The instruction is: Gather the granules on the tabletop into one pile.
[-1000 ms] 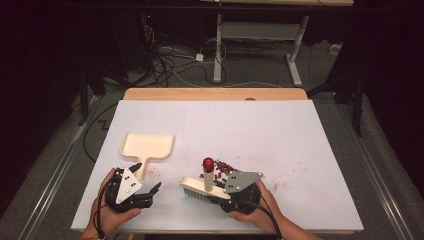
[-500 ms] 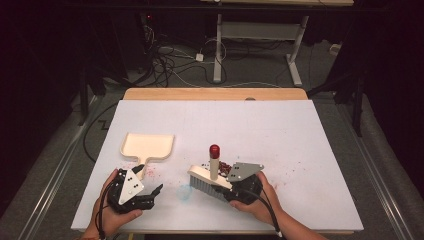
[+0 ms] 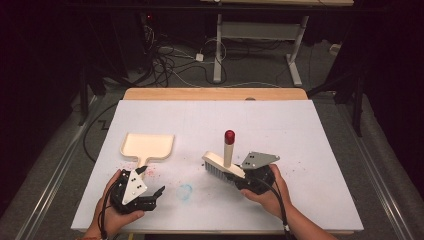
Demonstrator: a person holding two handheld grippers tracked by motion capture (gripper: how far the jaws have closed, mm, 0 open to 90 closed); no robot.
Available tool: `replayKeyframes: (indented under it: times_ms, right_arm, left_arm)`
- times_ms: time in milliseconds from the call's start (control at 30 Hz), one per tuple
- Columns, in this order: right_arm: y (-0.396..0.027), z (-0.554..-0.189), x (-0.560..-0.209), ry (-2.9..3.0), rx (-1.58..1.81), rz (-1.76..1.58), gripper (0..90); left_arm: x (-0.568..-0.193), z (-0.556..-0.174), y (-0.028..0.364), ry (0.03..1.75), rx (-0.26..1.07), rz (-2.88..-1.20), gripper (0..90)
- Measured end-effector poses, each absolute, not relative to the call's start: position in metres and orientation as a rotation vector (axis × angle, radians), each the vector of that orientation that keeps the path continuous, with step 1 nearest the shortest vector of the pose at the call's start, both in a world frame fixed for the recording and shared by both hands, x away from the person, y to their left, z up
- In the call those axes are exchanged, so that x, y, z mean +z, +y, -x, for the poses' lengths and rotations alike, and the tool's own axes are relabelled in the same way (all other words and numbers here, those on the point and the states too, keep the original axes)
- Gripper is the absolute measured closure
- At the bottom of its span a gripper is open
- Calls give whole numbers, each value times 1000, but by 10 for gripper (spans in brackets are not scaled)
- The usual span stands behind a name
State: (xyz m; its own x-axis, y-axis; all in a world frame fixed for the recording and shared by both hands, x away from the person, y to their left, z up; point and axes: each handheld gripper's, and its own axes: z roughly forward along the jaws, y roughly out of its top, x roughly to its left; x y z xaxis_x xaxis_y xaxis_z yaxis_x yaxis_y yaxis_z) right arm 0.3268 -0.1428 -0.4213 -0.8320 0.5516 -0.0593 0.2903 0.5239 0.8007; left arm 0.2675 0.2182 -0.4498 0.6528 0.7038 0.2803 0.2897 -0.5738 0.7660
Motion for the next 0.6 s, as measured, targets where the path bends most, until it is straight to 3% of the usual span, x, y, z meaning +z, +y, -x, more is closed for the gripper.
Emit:
replayKeyframes:
  times_ms: [333, 600]
  right_arm:
    - [-172, -316, -389, 2386, 1261, -668, 678]
    - [-214, -301, -387, 2355, 1193, -687, 678]
  left_arm:
    - [-450, -267, 218, 772, 755, -2164, 176]
    - [-450, -267, 218, 772, 757, -2167, 176]
